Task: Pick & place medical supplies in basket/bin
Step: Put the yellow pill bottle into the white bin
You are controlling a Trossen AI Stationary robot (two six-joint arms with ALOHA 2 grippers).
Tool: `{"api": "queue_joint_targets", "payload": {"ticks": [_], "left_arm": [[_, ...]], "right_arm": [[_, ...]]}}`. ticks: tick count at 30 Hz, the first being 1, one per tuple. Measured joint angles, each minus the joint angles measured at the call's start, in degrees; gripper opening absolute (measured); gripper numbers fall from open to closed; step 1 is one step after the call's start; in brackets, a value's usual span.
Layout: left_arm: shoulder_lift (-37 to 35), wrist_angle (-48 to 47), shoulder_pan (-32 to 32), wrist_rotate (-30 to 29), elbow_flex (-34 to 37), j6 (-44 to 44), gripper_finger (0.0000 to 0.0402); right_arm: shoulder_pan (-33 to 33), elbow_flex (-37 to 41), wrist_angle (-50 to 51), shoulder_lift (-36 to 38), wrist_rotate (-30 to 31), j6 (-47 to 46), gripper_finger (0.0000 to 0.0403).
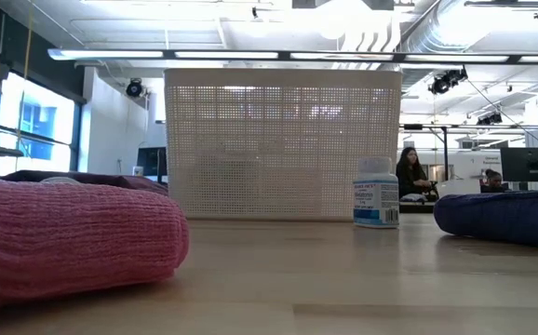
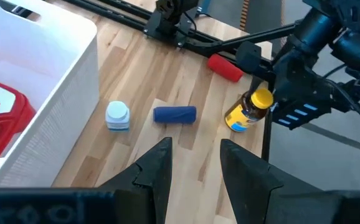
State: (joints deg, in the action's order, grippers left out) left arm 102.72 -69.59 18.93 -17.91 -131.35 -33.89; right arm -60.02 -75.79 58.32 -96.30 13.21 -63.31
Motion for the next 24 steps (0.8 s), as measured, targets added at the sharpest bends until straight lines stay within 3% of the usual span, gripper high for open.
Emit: {"api": "queue_joint_targets", "payload": {"ticks": [14,24], "left_arm": [[0.0,-0.7,-1.0,0.8,0.0,-1.3,0.017],[-2.7,-6.2,-1.0,0.9,0.0,-1.2,0.017]], "right_arm": [[2.1,0.3,3.7,5.1,-0.3,1.0,0.0196],[13.1,0.2,1.5,17.7,6.3,5.3,0.0196]]}}
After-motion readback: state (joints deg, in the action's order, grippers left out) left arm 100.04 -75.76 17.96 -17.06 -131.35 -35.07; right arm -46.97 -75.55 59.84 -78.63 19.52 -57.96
